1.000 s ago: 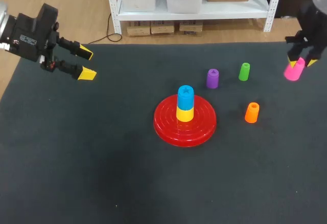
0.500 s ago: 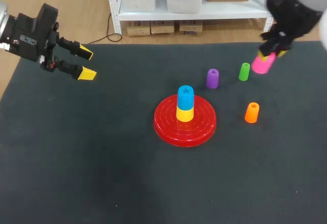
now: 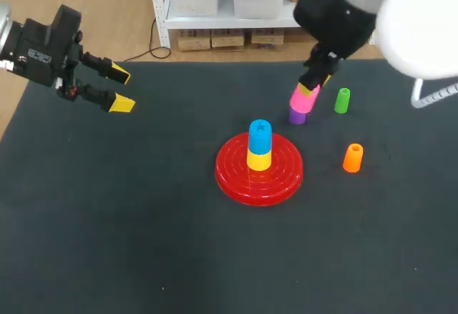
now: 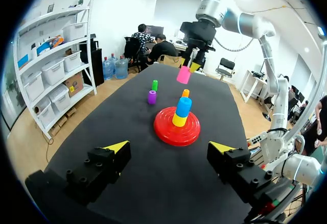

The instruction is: Pick up and stack the cylinders on the red base in this order: pink,purple,orange,green

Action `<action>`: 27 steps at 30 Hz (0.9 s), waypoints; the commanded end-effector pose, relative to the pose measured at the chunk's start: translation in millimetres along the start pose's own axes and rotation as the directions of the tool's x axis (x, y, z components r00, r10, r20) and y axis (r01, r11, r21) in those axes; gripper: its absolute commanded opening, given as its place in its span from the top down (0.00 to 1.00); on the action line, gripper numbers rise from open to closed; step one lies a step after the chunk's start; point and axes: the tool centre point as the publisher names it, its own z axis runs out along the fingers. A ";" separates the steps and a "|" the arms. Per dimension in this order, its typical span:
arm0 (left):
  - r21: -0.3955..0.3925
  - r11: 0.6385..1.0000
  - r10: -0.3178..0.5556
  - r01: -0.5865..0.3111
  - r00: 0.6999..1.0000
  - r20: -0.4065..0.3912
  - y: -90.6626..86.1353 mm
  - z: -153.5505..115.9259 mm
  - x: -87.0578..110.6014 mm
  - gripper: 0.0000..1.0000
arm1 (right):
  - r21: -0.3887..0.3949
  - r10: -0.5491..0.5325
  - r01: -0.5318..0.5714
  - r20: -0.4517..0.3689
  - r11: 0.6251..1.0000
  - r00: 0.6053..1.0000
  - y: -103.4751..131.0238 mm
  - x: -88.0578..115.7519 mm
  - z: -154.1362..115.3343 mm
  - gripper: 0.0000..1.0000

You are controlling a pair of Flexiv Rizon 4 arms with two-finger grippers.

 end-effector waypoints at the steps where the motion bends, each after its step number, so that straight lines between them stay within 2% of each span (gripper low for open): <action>1: -0.002 1.000 0.002 -0.002 1.000 0.004 -0.3 0.0 1.2 0.00 | -0.002 -0.043 0.043 -0.016 0.999 0.999 7.1 -6.3 -3.4 1.00; 9: -0.002 1.000 0.002 -0.002 1.000 0.004 -0.3 0.0 1.2 0.00 | -0.010 -0.132 0.132 -0.018 0.991 0.991 24.3 -16.2 1.1 1.00; 11: -0.002 1.000 0.002 -0.002 1.000 0.004 -0.3 0.0 1.2 0.00 | -0.020 -0.151 0.152 0.028 0.988 0.988 26.2 -20.2 -0.8 1.00; 12: -0.002 1.000 0.002 -0.002 1.000 0.004 -0.3 0.0 1.2 0.00 | -0.045 -0.145 0.146 0.029 0.988 0.989 26.5 -22.6 -2.9 1.00; 16: -0.002 1.000 0.002 -0.002 1.000 0.004 -0.3 0.0 1.2 0.00 | -0.045 -0.145 0.146 0.029 0.988 0.989 26.5 -22.6 -2.9 0.96; 19: -0.002 1.000 0.002 -0.002 1.000 0.004 -0.3 0.0 1.2 0.00 | -0.045 -0.145 0.146 0.029 0.988 0.989 26.5 -22.6 -2.9 1.00; 27: -0.002 1.000 0.002 -0.002 1.000 0.004 -0.3 0.0 1.2 0.00 | -0.045 -0.145 0.146 0.029 0.988 0.989 26.5 -22.6 -2.9 1.00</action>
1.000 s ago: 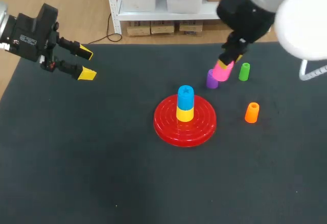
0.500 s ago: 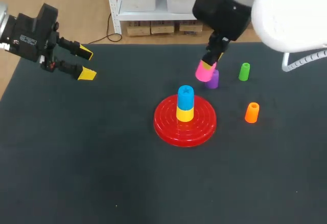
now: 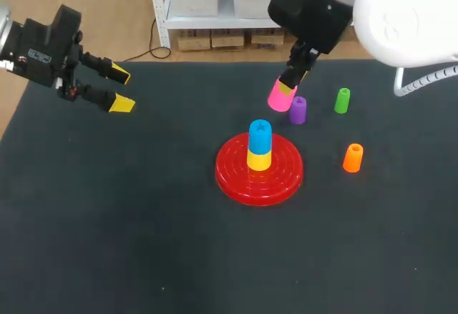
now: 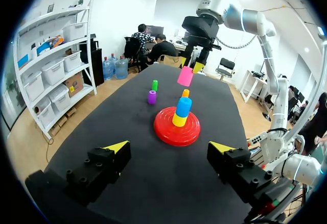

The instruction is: Pick up and stack the cylinders on the red base in this order: pink,purple,orange,green

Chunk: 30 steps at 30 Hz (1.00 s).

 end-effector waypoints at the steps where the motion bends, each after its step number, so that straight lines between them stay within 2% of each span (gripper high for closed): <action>1: -0.002 1.000 0.002 -0.002 1.000 0.004 -0.3 0.0 1.2 0.00 | -0.001 -0.001 0.001 0.001 1.000 1.000 -0.2 0.5 -0.1 1.00; 11: -0.002 1.000 0.002 -0.002 1.000 0.004 -0.3 0.0 1.2 0.00 | -0.001 -0.001 0.001 0.001 1.000 1.000 -0.2 0.5 -0.1 1.00; 19: -0.002 1.000 0.002 -0.002 1.000 0.004 -0.3 0.0 1.2 0.00 | -0.050 -0.102 0.098 -0.078 0.994 0.992 -4.3 -9.2 5.9 1.00; 26: -0.002 1.000 0.002 -0.002 1.000 0.004 -0.3 0.0 1.2 0.00 | -0.048 -0.208 0.202 -0.202 0.978 0.957 19.1 -22.2 17.6 1.00; 30: -0.002 1.000 0.002 -0.002 1.000 0.004 -0.3 0.0 1.2 0.00 | -0.039 -0.244 0.242 -0.246 0.970 0.938 29.7 -23.8 27.2 1.00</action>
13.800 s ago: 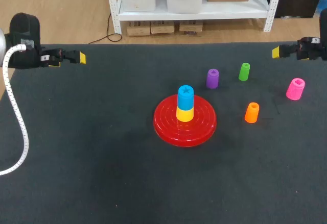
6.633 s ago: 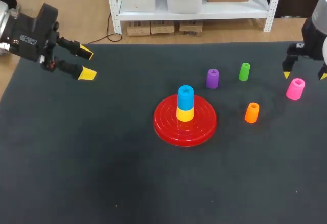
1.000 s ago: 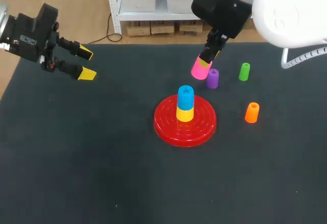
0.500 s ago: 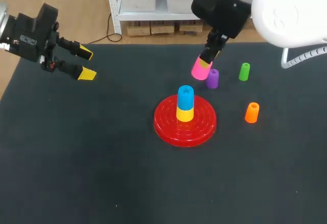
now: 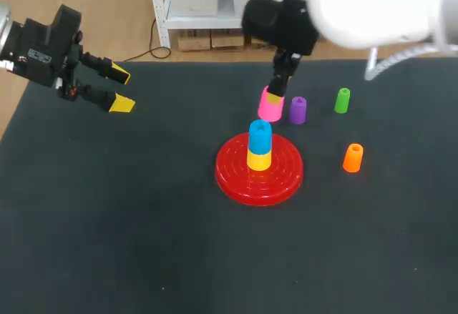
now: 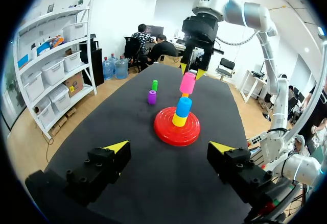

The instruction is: Pick up and stack the cylinders on the red base in this order: pink,purple,orange,green

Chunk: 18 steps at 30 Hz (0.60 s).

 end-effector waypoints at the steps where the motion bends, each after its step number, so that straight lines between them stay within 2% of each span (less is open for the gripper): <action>1: -0.002 1.000 0.002 -0.002 1.000 0.004 -0.3 0.0 1.2 0.00 | 0.008 -0.005 0.006 -0.093 1.000 0.996 4.8 -15.7 9.5 1.00; 18: -0.002 1.000 0.002 -0.002 1.000 0.004 -0.3 0.0 1.2 0.00 | 0.033 -0.007 0.011 -0.125 0.999 0.992 10.6 -13.5 20.5 1.00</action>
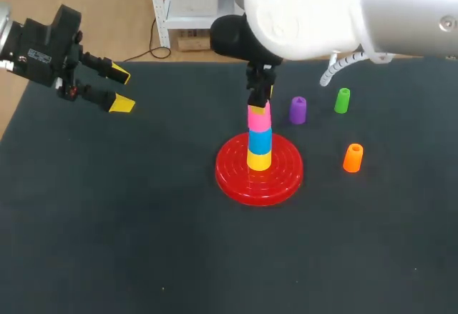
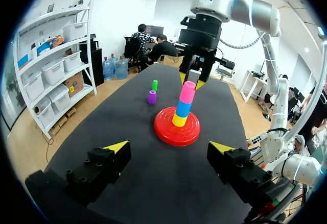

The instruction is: Pick up and stack the cylinders on the red base in this order: pink,purple,orange,green

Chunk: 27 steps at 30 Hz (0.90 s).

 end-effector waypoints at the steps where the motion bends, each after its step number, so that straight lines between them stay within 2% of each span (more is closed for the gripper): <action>1: -0.002 1.000 0.002 -0.002 1.000 0.004 -0.3 0.0 1.2 0.00 | 0.007 0.004 -0.004 0.000 1.000 1.000 0.2 0.0 4.7 1.00; 9: -0.002 1.000 0.002 -0.002 1.000 0.004 -0.3 0.0 1.2 0.00 | 0.005 0.015 -0.015 -0.004 1.000 1.000 -8.0 -3.0 9.9 1.00; 15: -0.002 1.000 0.002 -0.002 1.000 0.004 -0.3 0.0 1.2 0.00 | -0.031 0.051 -0.050 0.018 0.998 0.999 -13.7 -2.5 9.4 1.00; 18: -0.002 1.000 0.002 -0.002 1.000 0.004 -0.3 0.0 1.2 0.00 | -0.073 0.072 -0.069 0.041 0.995 0.997 -13.9 -2.3 9.5 1.00; 27: -0.002 1.000 0.002 -0.002 1.000 0.004 -0.3 0.0 1.2 0.00 | -0.081 0.069 -0.066 0.033 0.995 0.997 -7.7 0.7 17.5 1.00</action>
